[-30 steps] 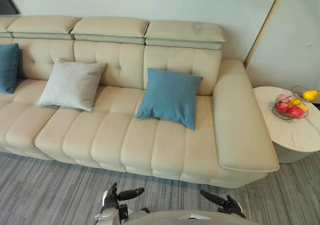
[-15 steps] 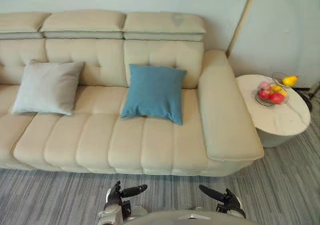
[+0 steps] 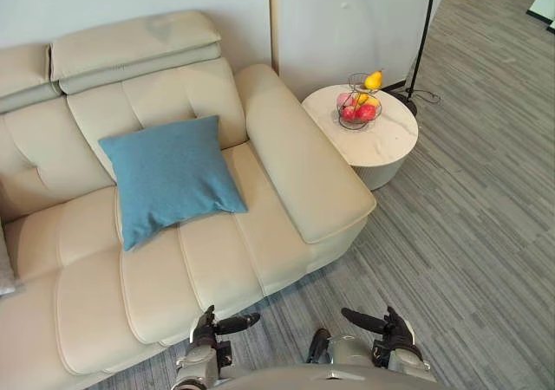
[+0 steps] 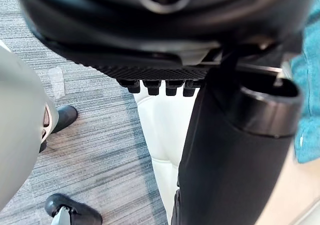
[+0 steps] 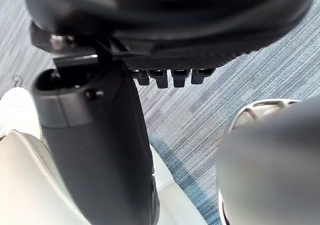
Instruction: Pick up cushions and gather them together orderly.
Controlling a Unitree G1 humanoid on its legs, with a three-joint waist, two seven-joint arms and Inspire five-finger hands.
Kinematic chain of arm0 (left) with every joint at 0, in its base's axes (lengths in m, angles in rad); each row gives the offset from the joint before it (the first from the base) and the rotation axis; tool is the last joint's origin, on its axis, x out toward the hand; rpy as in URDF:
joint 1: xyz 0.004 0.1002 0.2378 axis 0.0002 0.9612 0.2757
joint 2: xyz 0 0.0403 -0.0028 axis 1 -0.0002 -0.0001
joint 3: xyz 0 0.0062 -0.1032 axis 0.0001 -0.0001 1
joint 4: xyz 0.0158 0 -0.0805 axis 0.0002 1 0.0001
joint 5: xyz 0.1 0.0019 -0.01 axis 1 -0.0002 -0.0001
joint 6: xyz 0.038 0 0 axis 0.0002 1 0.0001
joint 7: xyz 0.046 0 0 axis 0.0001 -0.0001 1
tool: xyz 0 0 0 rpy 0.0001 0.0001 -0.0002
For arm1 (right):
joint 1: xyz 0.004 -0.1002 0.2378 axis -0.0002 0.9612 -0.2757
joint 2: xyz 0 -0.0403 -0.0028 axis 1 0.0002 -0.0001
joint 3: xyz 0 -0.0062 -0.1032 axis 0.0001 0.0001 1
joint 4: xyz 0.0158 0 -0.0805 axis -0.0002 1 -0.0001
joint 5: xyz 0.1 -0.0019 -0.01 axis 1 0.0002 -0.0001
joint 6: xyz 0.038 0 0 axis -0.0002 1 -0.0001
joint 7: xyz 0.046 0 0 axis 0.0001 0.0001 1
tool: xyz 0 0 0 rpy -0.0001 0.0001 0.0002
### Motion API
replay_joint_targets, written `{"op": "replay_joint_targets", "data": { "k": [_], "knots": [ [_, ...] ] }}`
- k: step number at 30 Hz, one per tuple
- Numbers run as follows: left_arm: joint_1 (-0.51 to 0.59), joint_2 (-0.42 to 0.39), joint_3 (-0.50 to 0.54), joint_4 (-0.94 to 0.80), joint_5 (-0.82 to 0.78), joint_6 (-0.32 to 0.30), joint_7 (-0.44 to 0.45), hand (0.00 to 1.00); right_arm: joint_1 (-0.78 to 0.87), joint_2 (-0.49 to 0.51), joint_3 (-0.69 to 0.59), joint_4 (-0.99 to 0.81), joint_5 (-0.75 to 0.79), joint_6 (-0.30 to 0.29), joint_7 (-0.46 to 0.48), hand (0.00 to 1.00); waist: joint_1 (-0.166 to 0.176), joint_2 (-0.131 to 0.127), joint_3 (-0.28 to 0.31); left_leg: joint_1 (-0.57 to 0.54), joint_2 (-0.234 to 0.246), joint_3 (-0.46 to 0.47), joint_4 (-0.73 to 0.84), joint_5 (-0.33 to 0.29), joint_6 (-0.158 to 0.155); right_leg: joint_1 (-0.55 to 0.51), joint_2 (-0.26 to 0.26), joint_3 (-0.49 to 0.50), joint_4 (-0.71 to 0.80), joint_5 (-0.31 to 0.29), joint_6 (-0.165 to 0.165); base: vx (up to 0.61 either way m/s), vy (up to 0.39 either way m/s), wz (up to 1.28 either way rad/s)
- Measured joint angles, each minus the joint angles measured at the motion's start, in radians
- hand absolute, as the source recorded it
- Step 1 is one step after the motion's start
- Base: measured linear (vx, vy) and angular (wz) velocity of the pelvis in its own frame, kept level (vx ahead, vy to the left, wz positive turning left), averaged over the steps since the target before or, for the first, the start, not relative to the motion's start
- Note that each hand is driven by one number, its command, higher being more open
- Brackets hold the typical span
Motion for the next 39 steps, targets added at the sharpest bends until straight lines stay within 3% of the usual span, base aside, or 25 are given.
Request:
{"op": "replay_joint_targets", "data": {
  "k": [5,9,10,12,13,14,15,17,18,19,20,23,27,28,29,30,31,32,34,36,38,39],
  "knots": [
    [0.002,0.023,0.000,0.033,0.003,0.003,-0.002,1.00,-0.004,-0.004,-0.039,0.019,0.000,0.003,-0.003,1.00,-0.001,-0.002,0.005,0.048,0.006,-0.009,-0.041,0.006,0.008,0.061,0.077,0.041,-0.110,0.067,-0.036,0.02,-0.024,-0.41],
    [-0.004,0.019,-0.011,0.037,0.022,0.014,-0.007,1.00,-0.012,-0.024,-0.035,0.020,0.000,0.003,-0.003,1.00,-0.008,0.015,0.012,0.081,0.020,0.093,-0.029,0.011,-0.003,0.039,0.115,0.101,-0.130,0.079,-0.052,0.09,0.047,-0.74],
    [-0.009,0.013,-0.024,0.035,0.024,0.014,-0.007,1.00,-0.022,-0.029,-0.037,0.022,0.000,0.006,-0.003,1.00,-0.010,0.026,0.015,0.081,0.024,0.165,-0.031,0.013,-0.009,0.014,0.059,-0.073,-0.058,0.004,-0.079,0.11,0.064,-1.01],
    [-0.008,0.021,-0.046,0.038,0.026,0.016,-0.007,1.00,-0.040,-0.027,-0.036,0.039,0.001,0.005,-0.003,1.00,-0.011,0.027,0.020,0.085,0.015,0.207,-0.026,0.020,-0.022,-0.018,-0.018,-0.227,0.047,-0.021,-0.078,0.20,0.081,-1.09],
    [-0.011,0.028,-0.047,0.039,0.031,0.021,-0.006,1.00,-0.051,-0.027,-0.035,0.040,0.000,0.007,0.000,1.00,-0.025,0.021,0.022,0.087,0.004,0.217,-0.012,0.020,-0.022,-0.041,-0.030,-0.239,0.086,-0.034,-0.102,0.22,0.033,-1.08],
    [-0.012,0.024,-0.047,0.039,0.031,0.021,-0.007,1.00,-0.053,-0.033,-0.035,0.039,0.000,0.003,0.000,1.00,-0.032,0.030,0.027,0.096,0.005,0.218,0.000,0.020,-0.022,-0.043,-0.025,-0.221,0.091,-0.040,-0.109,0.17,-0.044,-0.96],
    [-0.014,0.011,-0.050,0.040,0.034,0.021,-0.007,1.00,-0.054,-0.048,-0.036,0.040,0.000,0.003,-0.001,1.00,-0.034,0.044,0.031,0.109,0.011,0.227,0.034,0.027,-0.032,-0.042,-0.020,-0.196,0.099,-0.046,-0.109,0.20,-0.084,-0.82],
    [-0.027,0.006,-0.055,0.038,0.041,0.018,-0.008,1.00,-0.050,-0.062,-0.027,0.051,0.000,0.005,-0.001,1.00,-0.037,0.038,0.033,0.097,0.048,0.227,0.182,0.027,-0.032,-0.025,-0.017,-0.163,0.094,-0.065,-0.102,0.15,-0.136,-0.71],
    [-0.030,0.007,-0.055,0.038,0.041,0.019,-0.008,1.00,-0.048,-0.071,-0.012,0.066,0.000,0.006,-0.001,1.00,-0.037,0.035,0.036,0.058,0.122,0.193,0.385,0.035,-0.001,0.012,-0.005,-0.123,0.058,-0.066,-0.103,0.13,-0.171,-0.80],
    [-0.028,0.006,-0.054,0.036,0.041,0.017,-0.010,1.00,-0.046,-0.073,0.005,0.081,-0.001,0.005,-0.004,1.00,-0.033,0.028,0.041,-0.003,0.178,0.112,0.568,-0.009,0.067,0.043,0.013,-0.085,0.027,-0.068,-0.108,0.14,-0.148,-1.02],
    [-0.028,0.010,-0.052,0.030,0.039,0.010,-0.010,1.00,-0.045,-0.078,0.003,0.091,-0.001,0.009,-0.007,1.00,-0.032,0.031,0.044,-0.095,0.172,-0.030,0.692,-0.100,0.059,0.068,0.028,-0.047,0.010,-0.076,-0.120,0.10,-0.066,-0.87],
    [-0.020,0.028,-0.052,0.006,0.036,0.006,-0.008,1.00,-0.043,-0.083,0.002,0.130,-0.001,0.013,-0.011,1.00,-0.022,0.017,0.055,-0.196,0.080,-0.207,0.657,-0.174,0.041,0.121,0.036,0.029,-0.008,-0.076,-0.116,0.12,0.028,-0.92],
    [-0.010,0.028,-0.017,-0.023,0.015,-0.009,-0.004,1.00,-0.013,-0.076,-0.020,0.123,-0.001,0.018,-0.018,1.00,0.008,0.008,0.059,-0.328,-0.065,-0.492,0.365,-0.171,0.024,0.145,0.040,0.209,0.012,-0.095,-0.067,0.11,0.095,-1.27],
    [-0.010,0.025,-0.011,-0.023,0.014,-0.011,-0.004,1.00,-0.010,-0.075,-0.020,0.122,-0.001,0.018,-0.020,1.00,0.012,0.008,0.059,-0.334,-0.082,-0.537,0.331,-0.162,0.021,0.143,0.042,0.233,0.018,-0.099,-0.059,0.16,0.134,-1.44],
    [-0.008,0.018,-0.004,-0.022,-0.001,-0.010,-0.003,1.00,-0.004,-0.076,-0.018,0.115,-0.001,0.018,-0.024,1.00,0.020,0.011,0.057,-0.331,-0.113,-0.639,0.258,-0.124,0.034,0.135,0.049,0.299,0.047,-0.115,-0.033,0.20,0.170,-1.37],
    [-0.009,0.012,0.010,-0.017,-0.014,0.007,0.006,1.00,0.006,-0.077,-0.018,0.101,-0.001,0.018,-0.026,1.00,0.020,0.023,0.050,-0.325,-0.112,-0.660,0.231,-0.093,0.046,0.130,0.060,0.329,0.063,-0.127,-0.016,0.27,0.227,-1.65],
    [0.014,-0.010,0.064,-0.026,-0.069,0.030,0.040,1.00,0.026,-0.078,-0.019,0.069,-0.002,0.017,-0.031,1.00,0.022,0.042,0.038,-0.305,-0.104,-0.649,0.216,0.014,0.044,0.106,0.069,0.383,0.111,-0.157,0.022,0.23,0.206,-1.10],
    [0.019,-0.026,0.111,-0.030,-0.104,0.043,0.062,1.00,0.037,-0.076,-0.019,0.052,-0.002,0.016,-0.034,1.00,0.024,0.045,0.032,-0.300,-0.110,-0.614,0.218,0.009,0.048,0.094,0.054,0.404,0.135,-0.171,0.042,0.21,0.204,-1.04],
    [0.022,0.038,0.107,0.017,-0.105,0.074,0.047,1.00,0.030,-0.071,-0.013,0.038,-0.006,0.019,-0.021,1.00,0.030,0.028,0.032,-0.257,-0.126,-0.528,0.174,0.010,0.060,0.060,0.025,0.461,0.185,-0.185,0.065,0.16,0.151,-0.92],
    [0.090,0.081,0.080,0.035,-0.056,0.048,0.049,1.00,0.019,-0.049,0.005,0.034,-0.006,0.015,-0.021,1.00,0.031,-0.009,0.017,-0.186,-0.121,-0.437,0.116,0.011,0.059,0.057,0.022,0.491,0.178,-0.185,0.066,0.12,0.066,-1.34],
    [0.130,0.092,0.073,0.041,-0.046,0.044,0.070,1.00,0.017,-0.041,0.005,0.038,-0.011,0.013,-0.022,1.00,0.036,-0.022,-0.002,-0.129,-0.115,-0.369,0.065,0.018,0.056,0.053,-0.027,0.379,0.180,-0.202,0.053,0.08,0.028,-1.07],
    [0.154,0.095,0.063,0.042,-0.046,0.044,0.072,1.00,0.013,-0.044,0.006,0.040,-0.011,0.013,-0.021,1.00,0.038,-0.019,-0.007,-0.098,-0.116,-0.324,0.040,0.020,0.052,0.055,-0.123,0.189,0.197,-0.199,0.058,0.06,0.019,-0.85]
  ]
}}
